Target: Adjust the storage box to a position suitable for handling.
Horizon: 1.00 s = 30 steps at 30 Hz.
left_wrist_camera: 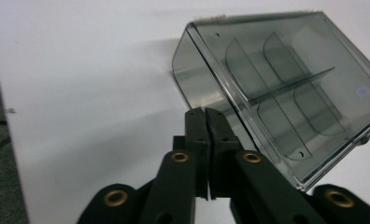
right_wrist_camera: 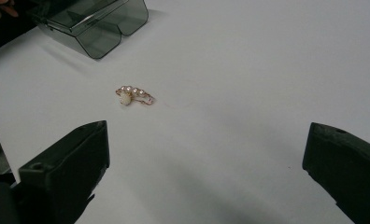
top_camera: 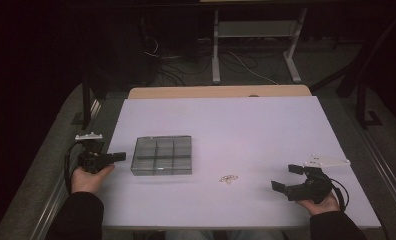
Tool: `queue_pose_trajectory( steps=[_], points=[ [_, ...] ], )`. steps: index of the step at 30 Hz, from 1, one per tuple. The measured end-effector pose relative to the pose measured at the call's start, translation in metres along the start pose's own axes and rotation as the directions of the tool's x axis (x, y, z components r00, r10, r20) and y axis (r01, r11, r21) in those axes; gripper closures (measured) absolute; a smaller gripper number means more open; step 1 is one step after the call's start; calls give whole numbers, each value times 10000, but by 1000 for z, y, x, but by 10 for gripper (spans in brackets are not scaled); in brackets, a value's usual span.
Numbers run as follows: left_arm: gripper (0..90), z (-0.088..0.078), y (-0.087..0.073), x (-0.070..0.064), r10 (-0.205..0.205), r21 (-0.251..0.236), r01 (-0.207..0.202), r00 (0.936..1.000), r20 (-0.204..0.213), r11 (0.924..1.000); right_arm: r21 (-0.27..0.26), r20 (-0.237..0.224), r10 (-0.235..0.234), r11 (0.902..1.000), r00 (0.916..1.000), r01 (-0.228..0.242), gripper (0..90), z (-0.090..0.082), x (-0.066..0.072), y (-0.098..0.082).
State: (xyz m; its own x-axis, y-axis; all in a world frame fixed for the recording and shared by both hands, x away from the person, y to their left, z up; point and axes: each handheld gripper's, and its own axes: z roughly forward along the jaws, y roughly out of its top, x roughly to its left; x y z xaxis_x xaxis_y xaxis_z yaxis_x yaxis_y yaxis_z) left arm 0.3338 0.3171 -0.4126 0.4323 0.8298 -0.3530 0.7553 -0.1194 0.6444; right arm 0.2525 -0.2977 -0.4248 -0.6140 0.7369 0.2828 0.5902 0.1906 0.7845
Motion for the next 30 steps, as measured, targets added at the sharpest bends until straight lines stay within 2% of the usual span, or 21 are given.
queue_pose_trajectory(
  steps=[4,20,22,24,30],
  points=[
    [890,8,-1,-1,101,483,-103,9999,42,9988,16,-6,-1,10000,10000,1,8,0,0,0],
    [890,29,-9,-6,-124,1242,93,9996,247,9922,24,22,6,10000,10000,-6,8,0,0,0],
    [891,30,-9,-7,-131,1236,107,9998,181,9923,39,20,3,10000,10000,-3,8,0,0,0],
    [891,29,-10,-6,-315,1150,287,9992,228,9929,35,32,-8,10000,10000,8,8,0,0,0],
    [891,29,-10,-7,-367,977,346,9991,195,9946,72,47,-17,10000,10000,17,8,1,0,0]
  ],
)
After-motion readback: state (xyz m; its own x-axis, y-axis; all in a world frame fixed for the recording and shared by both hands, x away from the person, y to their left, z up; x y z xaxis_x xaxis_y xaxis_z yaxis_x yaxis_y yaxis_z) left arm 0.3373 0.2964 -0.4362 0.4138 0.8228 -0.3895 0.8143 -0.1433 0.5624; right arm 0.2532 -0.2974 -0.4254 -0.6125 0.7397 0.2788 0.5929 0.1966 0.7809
